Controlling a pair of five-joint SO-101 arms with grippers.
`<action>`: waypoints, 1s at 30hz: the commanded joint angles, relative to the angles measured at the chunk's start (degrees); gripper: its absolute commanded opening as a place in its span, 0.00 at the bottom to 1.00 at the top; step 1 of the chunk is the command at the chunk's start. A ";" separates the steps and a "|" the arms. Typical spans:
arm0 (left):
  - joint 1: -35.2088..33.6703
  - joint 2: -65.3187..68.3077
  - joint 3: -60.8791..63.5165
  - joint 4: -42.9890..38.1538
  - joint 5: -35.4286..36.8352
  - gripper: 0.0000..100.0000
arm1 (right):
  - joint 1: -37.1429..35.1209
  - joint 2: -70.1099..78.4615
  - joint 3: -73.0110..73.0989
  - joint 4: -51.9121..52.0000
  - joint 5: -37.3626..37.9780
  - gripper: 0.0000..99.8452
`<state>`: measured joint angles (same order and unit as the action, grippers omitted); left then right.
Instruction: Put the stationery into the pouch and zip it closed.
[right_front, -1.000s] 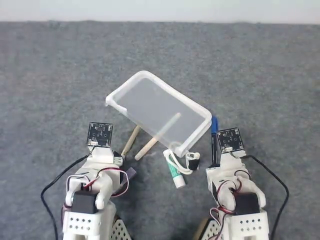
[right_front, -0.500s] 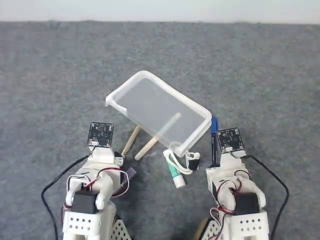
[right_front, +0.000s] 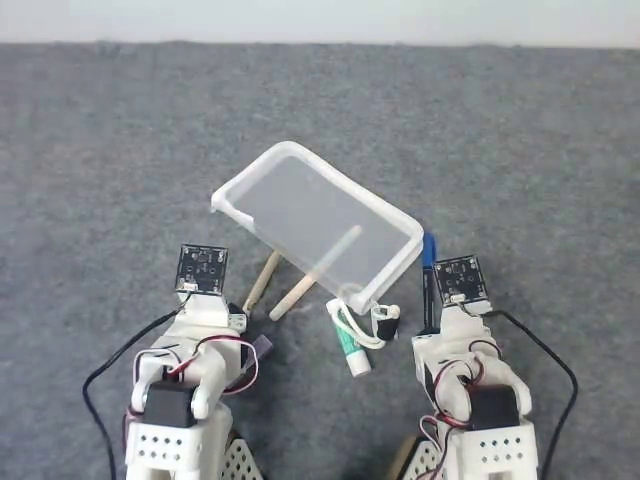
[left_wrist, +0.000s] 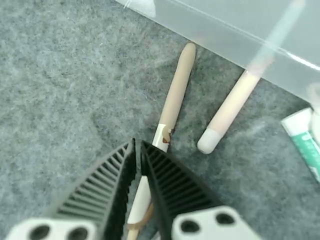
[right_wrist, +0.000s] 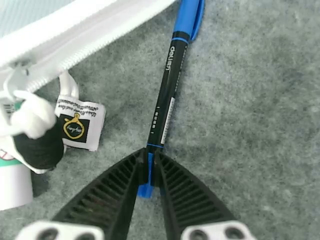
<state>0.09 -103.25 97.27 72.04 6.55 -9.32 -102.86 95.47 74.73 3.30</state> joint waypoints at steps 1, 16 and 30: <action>-0.18 -1.23 -0.75 0.35 -0.62 0.01 | 0.31 -1.01 0.79 0.22 0.79 0.02; -0.35 -1.23 -0.75 0.00 -4.66 0.01 | 4.70 -1.10 -13.10 -0.40 11.25 0.02; 0.00 -1.23 -0.75 0.18 -4.66 0.01 | -12.70 -0.48 -18.90 -0.31 11.25 0.03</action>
<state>0.00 -103.25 97.27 72.04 2.42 -18.29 -103.82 79.91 75.25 13.85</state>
